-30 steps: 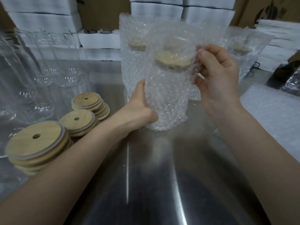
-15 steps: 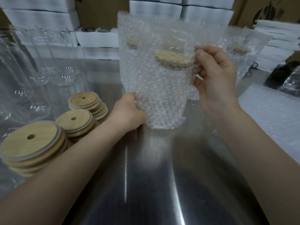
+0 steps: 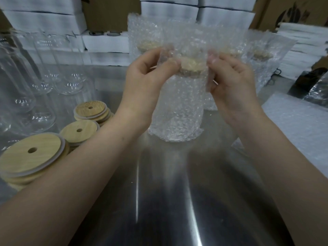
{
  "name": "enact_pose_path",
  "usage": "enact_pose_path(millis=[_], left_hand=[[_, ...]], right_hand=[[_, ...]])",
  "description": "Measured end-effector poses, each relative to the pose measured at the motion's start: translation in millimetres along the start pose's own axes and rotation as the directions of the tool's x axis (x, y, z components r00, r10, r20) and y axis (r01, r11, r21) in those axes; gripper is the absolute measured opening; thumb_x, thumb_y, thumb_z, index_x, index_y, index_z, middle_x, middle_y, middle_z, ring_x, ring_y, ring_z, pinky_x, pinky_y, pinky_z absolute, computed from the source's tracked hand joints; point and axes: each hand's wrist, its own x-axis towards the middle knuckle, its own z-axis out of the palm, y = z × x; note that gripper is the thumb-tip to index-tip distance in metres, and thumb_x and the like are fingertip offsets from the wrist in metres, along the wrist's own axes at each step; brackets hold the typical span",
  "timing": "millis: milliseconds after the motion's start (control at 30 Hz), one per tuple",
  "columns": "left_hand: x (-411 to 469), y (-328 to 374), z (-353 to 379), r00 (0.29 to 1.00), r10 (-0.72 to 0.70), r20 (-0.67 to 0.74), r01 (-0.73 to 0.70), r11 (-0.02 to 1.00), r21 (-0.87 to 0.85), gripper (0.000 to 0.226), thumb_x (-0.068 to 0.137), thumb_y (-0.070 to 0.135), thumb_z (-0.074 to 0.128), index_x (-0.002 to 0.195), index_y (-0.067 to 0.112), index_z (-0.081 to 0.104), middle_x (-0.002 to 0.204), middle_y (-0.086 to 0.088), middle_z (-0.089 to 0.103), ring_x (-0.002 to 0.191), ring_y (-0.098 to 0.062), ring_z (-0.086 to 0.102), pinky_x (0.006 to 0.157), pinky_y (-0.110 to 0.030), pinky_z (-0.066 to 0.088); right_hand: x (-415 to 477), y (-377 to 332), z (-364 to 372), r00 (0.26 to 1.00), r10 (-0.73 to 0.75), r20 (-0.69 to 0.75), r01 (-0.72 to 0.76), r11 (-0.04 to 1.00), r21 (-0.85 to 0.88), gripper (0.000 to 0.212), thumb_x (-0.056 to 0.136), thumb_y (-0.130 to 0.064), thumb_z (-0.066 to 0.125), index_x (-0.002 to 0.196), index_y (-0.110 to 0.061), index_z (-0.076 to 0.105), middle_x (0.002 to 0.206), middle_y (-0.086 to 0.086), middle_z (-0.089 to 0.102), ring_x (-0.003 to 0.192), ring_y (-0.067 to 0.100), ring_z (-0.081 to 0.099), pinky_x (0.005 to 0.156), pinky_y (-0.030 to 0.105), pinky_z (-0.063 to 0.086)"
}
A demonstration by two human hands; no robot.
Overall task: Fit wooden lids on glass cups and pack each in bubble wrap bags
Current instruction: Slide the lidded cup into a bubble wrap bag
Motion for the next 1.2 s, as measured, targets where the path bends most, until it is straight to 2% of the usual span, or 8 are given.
enact_pose_path(millis=[133,367,467,633,767,1033,1133,1200], left_hand=[[12,4,1,0.987,0.059,-0.148,-0.043,0.993,0.108,0.015,0.088,0.009,0.068,0.079,0.021,0.07,0.076,0.011,0.069,0.073,0.001,0.062,0.066,-0.013,0.044],[14,-8,-1,0.936,0.256,-0.241,-0.208,0.956,0.208,0.022,0.09,0.004,0.061,0.083,0.024,0.065,0.081,0.009,0.065,0.071,-0.007,0.055,0.064,-0.024,0.046],[12,-10,-2,0.93,0.275,-0.242,-0.224,0.95,0.219,0.031,0.09,-0.001,0.058,0.089,0.029,0.068,0.08,0.017,0.064,0.072,-0.007,0.055,0.063,-0.027,0.048],[13,-14,-4,0.948,0.131,-0.291,-0.115,0.991,0.07,0.041,0.086,-0.01,0.052,0.069,0.025,0.065,0.069,0.016,0.062,0.067,-0.003,0.052,0.057,-0.016,0.04],[13,-18,-5,0.961,0.011,-0.276,-0.023,0.999,-0.041,0.038,0.081,-0.011,0.046,0.065,0.022,0.058,0.066,0.011,0.054,0.066,-0.01,0.044,0.057,-0.02,0.033],[4,-19,-5,0.941,-0.161,-0.297,0.095,0.97,-0.223,0.021,0.068,0.017,0.05,0.062,0.024,0.069,0.076,0.001,0.063,0.077,-0.019,0.052,0.064,-0.029,0.038],[0,-21,-6,0.921,-0.23,-0.315,0.139,0.948,-0.286,0.024,0.081,0.027,0.055,0.069,0.022,0.075,0.084,0.001,0.071,0.084,-0.018,0.063,0.073,-0.032,0.047],[0,-20,-5,0.908,-0.235,-0.346,0.139,0.95,-0.28,0.029,0.09,0.025,0.059,0.066,0.02,0.075,0.081,0.0,0.072,0.081,-0.017,0.066,0.073,-0.033,0.05]], right_hand=[[0,2,-2,0.997,-0.047,-0.057,0.044,0.998,-0.045,0.011,0.085,-0.012,0.065,0.082,-0.019,0.073,0.061,-0.007,0.063,0.052,0.011,0.047,0.05,0.027,0.037],[-3,0,-1,0.992,-0.059,-0.109,0.055,0.998,-0.037,0.02,0.093,-0.002,0.059,0.097,-0.018,0.07,0.083,-0.013,0.072,0.064,0.007,0.058,0.051,0.025,0.044],[-4,0,0,0.994,-0.032,-0.105,0.032,0.999,-0.001,0.022,0.094,-0.001,0.058,0.094,-0.019,0.071,0.078,-0.011,0.07,0.062,0.006,0.058,0.053,0.025,0.044],[-6,2,0,0.996,0.035,-0.086,-0.03,0.998,0.063,0.031,0.091,0.008,0.052,0.077,-0.017,0.065,0.071,-0.002,0.064,0.059,0.014,0.051,0.056,0.028,0.041],[-7,4,1,0.996,0.06,-0.069,-0.052,0.992,0.113,0.033,0.087,0.014,0.046,0.072,-0.012,0.058,0.062,-0.002,0.058,0.057,0.017,0.047,0.052,0.028,0.038],[-14,8,9,0.97,-0.175,-0.171,0.122,0.952,-0.28,0.028,0.087,0.009,0.053,0.076,-0.015,0.065,0.069,-0.001,0.064,0.055,0.016,0.057,0.055,0.033,0.051],[-23,6,17,0.941,-0.313,-0.131,0.184,0.795,-0.578,0.013,0.087,-0.013,0.057,0.087,-0.015,0.07,0.076,-0.011,0.065,0.062,0.01,0.063,0.067,0.038,0.055],[-29,2,26,0.952,-0.29,-0.101,0.138,0.696,-0.704,0.031,0.088,-0.038,0.054,0.097,-0.015,0.071,0.086,-0.014,0.068,0.075,0.005,0.065,0.078,0.037,0.054]])
